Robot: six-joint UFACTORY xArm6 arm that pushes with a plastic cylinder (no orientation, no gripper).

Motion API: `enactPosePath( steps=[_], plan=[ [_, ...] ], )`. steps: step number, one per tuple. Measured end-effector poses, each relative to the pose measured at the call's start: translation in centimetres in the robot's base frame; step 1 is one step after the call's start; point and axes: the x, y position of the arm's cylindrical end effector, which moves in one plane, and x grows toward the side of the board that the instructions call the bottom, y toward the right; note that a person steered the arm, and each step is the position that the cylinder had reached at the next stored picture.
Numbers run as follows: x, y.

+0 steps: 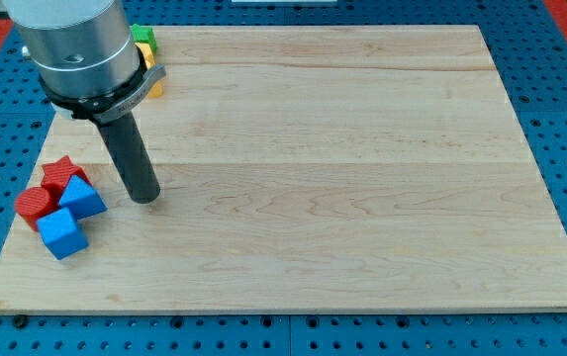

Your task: Slide the blue cube into the triangle

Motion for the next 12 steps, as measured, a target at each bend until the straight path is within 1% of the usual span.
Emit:
enactPosePath(
  steps=[2, 3, 5, 7, 8, 9, 10, 11, 12],
  plan=[
    [11.5, 0.0],
    [12.1, 0.2],
    [12.0, -4.2],
    [12.0, -5.0],
    [11.2, -5.1],
    [9.2, -6.6],
    [6.2, -6.9],
    [4.9, -7.0],
    [9.0, -7.1]
  ],
)
